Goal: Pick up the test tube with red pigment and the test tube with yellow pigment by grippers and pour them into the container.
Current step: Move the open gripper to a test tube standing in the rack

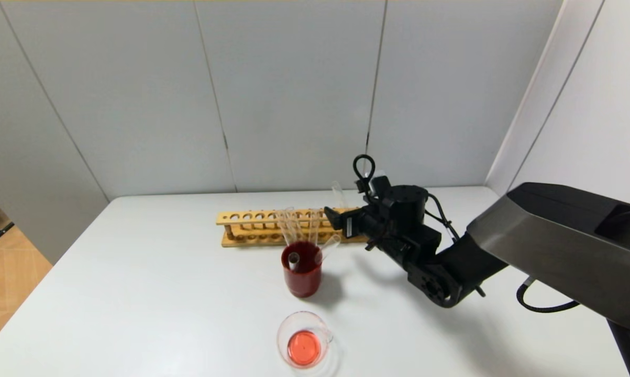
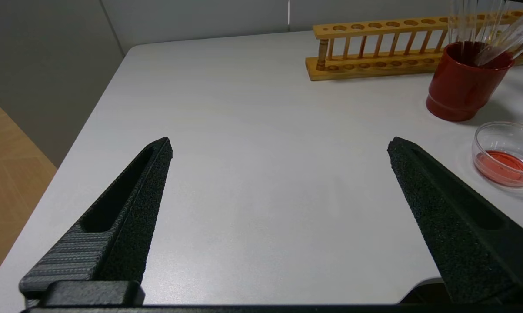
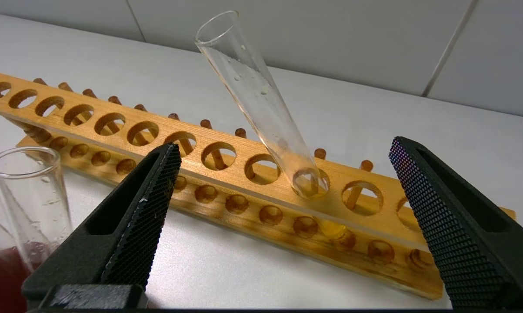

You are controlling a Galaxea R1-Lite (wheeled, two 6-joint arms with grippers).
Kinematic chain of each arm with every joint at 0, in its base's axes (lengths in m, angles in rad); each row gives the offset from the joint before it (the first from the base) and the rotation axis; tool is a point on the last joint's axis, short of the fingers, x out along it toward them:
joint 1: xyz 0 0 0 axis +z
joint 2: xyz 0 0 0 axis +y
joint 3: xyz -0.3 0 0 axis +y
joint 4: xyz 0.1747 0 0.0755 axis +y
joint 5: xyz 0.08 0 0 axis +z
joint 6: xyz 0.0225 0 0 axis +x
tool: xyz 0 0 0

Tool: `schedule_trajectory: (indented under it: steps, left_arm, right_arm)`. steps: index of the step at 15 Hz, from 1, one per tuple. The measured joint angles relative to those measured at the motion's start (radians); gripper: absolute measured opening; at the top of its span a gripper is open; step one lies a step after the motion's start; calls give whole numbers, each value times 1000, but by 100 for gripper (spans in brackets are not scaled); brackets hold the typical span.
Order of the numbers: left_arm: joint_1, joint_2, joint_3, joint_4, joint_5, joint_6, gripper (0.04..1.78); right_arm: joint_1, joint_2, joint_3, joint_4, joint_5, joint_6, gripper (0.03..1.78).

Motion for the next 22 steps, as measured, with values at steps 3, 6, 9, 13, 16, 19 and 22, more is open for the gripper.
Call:
schedule_trajectory:
  steps: [3,6,9,13,16,19,22]
  left_arm:
    - [0,0,0,0,0,0,175]
    - [0,0,0,0,0,0,175]
    - [0,0,0,0,0,0,175]
    - [0,0,0,0,0,0,175]
    - [0,0,0,0,0,0,175]
    - [0,0,0,0,0,0,175]
    - [0,0,0,0,0,0,175]
  right_arm:
    - [-18,12,-23,1,0,1,175]
    - [-33,19,-57,35,0,1,175]
    - [-35,30,-69,46,0,-3,175]
    - [-25,49,-74,47,14,-21,175]
    - [-23,64,-96,50,21,-25,174]
    - [-22,75,-114,53,21,-26,156]
    - [-22,86,-136,54,21,-26,116]
